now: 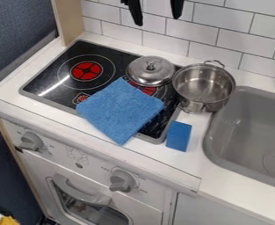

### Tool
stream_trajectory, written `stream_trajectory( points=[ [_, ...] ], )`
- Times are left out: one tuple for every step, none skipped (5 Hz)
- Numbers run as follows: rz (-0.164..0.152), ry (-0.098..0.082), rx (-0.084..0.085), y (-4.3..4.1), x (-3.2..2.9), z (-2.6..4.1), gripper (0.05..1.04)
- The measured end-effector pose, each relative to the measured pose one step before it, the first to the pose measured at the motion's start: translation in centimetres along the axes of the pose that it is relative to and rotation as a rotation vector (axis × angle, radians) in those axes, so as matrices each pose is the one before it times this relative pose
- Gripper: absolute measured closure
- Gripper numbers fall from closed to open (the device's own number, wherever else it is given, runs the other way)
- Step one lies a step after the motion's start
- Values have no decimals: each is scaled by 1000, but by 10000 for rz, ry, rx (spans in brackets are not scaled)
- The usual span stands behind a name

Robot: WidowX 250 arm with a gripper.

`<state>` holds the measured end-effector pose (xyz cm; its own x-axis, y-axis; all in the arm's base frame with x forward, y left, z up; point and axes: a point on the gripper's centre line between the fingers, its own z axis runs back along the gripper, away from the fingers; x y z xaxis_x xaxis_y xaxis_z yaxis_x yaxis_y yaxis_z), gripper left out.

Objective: Take the towel and put it on the left side of the burner

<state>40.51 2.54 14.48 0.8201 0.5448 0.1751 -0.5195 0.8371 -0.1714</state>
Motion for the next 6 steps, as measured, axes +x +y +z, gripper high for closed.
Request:
stream_trajectory(
  points=[
    [94,375,205,440,-463,-1512,83],
    [76,61,514,1724,-1392,-1062,83],
    [-60,-408,248,1929,-818,743,83],
    [-455,-78,913,1760,-1594,-1609,83],
    [-862,18,255,-873,-1204,-833,83],
    [-313,208,-130,-468,-616,-1243,83]
  ],
)
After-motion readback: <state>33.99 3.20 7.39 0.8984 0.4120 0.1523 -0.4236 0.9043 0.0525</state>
